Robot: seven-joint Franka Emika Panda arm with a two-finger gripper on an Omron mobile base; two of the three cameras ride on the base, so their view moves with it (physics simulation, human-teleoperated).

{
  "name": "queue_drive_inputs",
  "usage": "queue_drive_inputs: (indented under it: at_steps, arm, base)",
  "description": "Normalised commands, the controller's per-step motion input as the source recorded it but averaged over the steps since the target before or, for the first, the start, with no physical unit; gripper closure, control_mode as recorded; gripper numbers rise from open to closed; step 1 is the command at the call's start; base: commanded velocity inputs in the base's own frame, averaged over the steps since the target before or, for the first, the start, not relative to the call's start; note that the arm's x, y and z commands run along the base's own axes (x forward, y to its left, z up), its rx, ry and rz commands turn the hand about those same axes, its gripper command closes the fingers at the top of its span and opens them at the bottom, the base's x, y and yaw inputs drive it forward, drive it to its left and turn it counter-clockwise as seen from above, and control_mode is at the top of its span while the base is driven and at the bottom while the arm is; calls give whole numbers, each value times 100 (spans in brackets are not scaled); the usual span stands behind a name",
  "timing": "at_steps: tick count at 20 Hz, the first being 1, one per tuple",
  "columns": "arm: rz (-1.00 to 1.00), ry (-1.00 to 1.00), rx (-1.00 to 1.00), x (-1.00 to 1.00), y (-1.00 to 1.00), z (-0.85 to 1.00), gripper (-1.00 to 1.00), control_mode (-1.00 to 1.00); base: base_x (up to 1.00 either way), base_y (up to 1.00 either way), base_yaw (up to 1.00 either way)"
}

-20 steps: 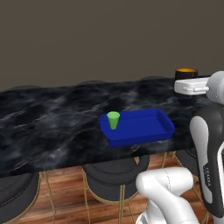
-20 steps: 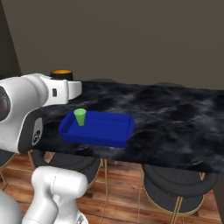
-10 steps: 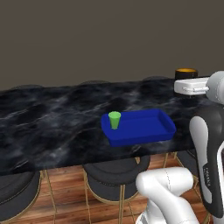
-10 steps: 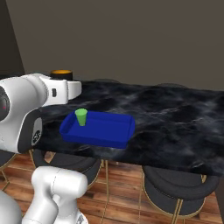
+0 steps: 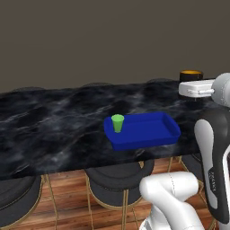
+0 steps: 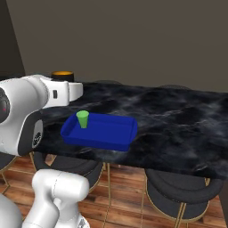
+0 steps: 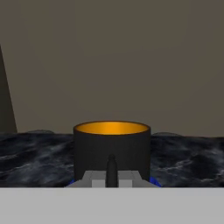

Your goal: There is a tray on the dining counter. Grab the cup, mug, and pitcher and place them on the tray. The pitcher may be placed next to the tray if it cannot fit the tray.

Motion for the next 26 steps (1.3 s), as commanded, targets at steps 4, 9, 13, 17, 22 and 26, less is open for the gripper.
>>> queue_drive_inputs:
  at_steps: [4,9,13,17,22,26]
  arm:
    - [0,0,0,0,0,0,100,100]
    - [0,0,0,0,0,0,100,-100]
    - [0,0,0,3,0,-5,100,-100]
    - [9,0,0,11,-3,-21,100,-100]
    - [18,0,0,17,-4,-31,100,-100]
    - [20,0,0,15,0,-29,100,-100]
  base:
    - [0,0,0]
    - [0,0,0]
    - [0,0,0]
    - [0,0,0]
    - [0,0,0]
    - [0,0,0]
